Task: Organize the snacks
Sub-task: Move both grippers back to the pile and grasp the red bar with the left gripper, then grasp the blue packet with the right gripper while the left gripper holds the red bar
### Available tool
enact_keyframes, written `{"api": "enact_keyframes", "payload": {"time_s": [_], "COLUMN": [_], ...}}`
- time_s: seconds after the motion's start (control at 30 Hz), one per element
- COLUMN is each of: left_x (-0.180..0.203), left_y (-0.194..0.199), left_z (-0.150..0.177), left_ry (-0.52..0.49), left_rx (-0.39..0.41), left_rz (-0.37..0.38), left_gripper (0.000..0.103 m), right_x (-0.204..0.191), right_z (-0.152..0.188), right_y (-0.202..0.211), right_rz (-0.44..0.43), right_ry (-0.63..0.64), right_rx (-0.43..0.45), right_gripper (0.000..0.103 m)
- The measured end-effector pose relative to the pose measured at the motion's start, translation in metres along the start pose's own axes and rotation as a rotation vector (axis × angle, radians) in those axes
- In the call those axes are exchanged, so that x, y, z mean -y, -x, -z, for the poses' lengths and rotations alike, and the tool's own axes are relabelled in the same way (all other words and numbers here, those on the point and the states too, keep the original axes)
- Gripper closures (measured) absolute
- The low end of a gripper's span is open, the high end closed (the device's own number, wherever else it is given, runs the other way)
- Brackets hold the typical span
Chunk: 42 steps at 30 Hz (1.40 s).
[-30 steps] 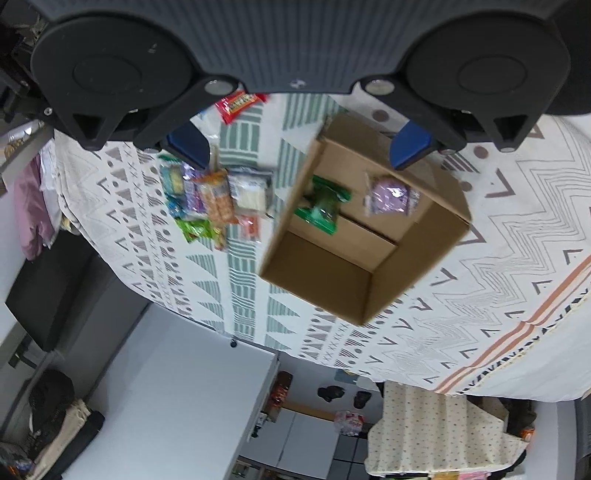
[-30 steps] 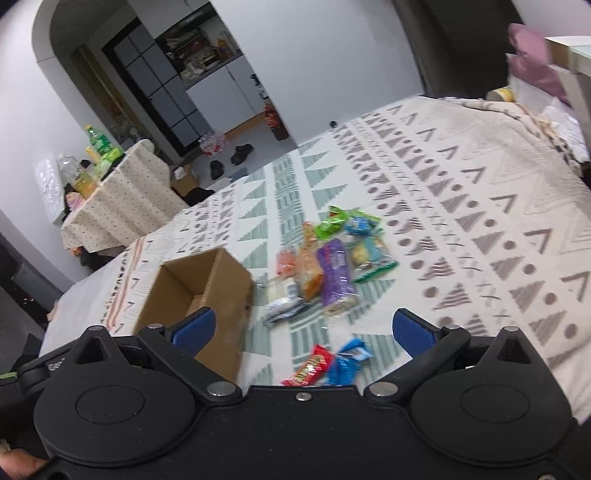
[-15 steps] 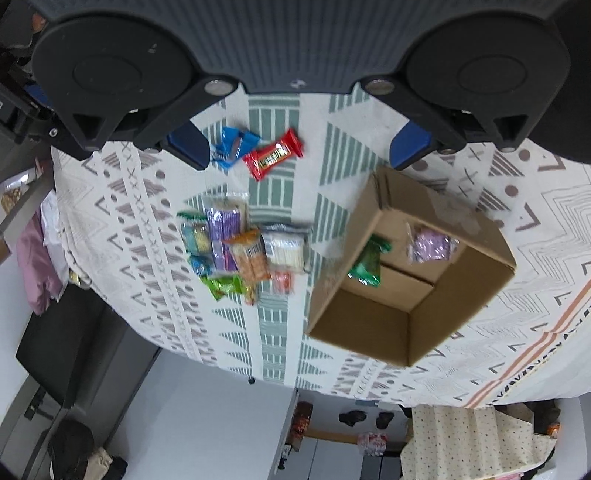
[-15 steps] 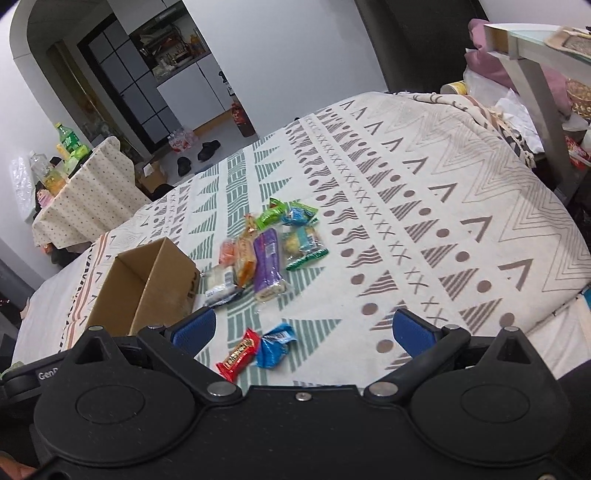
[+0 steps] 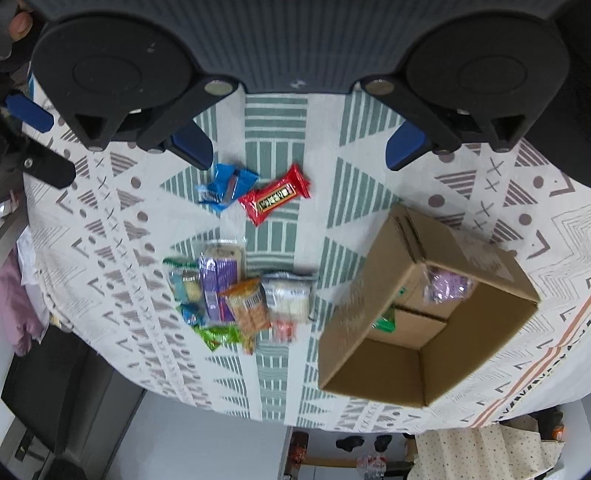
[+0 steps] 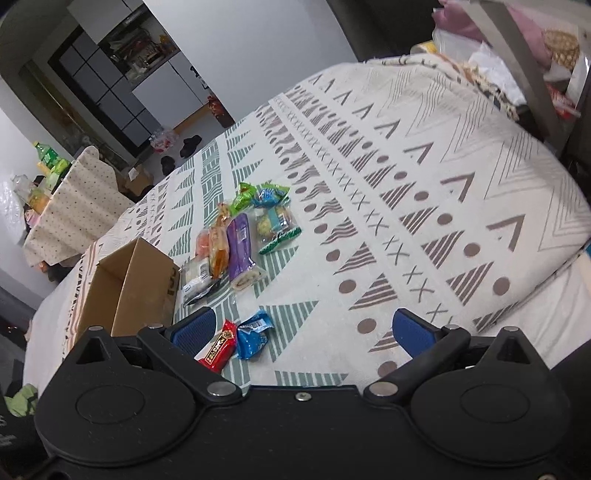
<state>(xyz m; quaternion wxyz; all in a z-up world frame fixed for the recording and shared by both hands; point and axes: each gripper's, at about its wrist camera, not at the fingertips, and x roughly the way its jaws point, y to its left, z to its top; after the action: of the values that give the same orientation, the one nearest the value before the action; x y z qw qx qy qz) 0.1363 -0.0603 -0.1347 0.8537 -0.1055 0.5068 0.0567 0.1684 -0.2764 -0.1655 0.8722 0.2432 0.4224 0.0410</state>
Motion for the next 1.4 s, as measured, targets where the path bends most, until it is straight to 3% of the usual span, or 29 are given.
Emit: {"api": "enact_keyframes", "payload": {"time_s": [0.13, 0.23, 0.5, 0.7, 1.03, 1.13, 1.2, 1.4], "left_x": [0.004, 0.005, 0.004, 0.003, 0.013, 0.009, 0.005, -0.005], "left_y": [-0.016, -0.027, -0.057, -0.078, -0.107, -0.107, -0.106, -0.099], "left_z": [0.002, 0.0, -0.011, -0.016, -0.023, -0.023, -0.024, -0.027], "left_ry": [0.009, 0.026, 0.022, -0.012, -0.098, -0.085, -0.074, -0.027], "left_rx": [-0.02, -0.018, -0.021, -0.047, -0.07, -0.057, -0.06, -0.063], "left_rz": [0.006, 0.01, 0.018, -0.019, -0.036, -0.038, -0.023, 0.02], "left_gripper": [0.003, 0.004, 0.028, 0.034, 0.035, 0.055, 0.082, 0.084], "right_x": [0.007, 0.01, 0.01, 0.003, 0.002, -0.002, -0.006, -0.019], "right_z": [-0.002, -0.002, 0.0, 0.003, 0.002, 0.003, 0.004, 0.008], "right_y": [-0.012, -0.024, -0.063, -0.091, -0.111, -0.115, -0.12, -0.133], "right_rz": [-0.02, -0.047, -0.134, -0.135, -0.123, -0.133, -0.133, -0.136], "right_ry": [-0.057, -0.102, -0.2, -0.227, -0.272, -0.267, -0.265, -0.252], "right_rx": [-0.032, -0.07, -0.18, -0.242, -0.254, -0.263, -0.272, -0.279], "right_gripper": [0.003, 0.01, 0.035, 0.049, 0.052, 0.053, 0.054, 0.056]}}
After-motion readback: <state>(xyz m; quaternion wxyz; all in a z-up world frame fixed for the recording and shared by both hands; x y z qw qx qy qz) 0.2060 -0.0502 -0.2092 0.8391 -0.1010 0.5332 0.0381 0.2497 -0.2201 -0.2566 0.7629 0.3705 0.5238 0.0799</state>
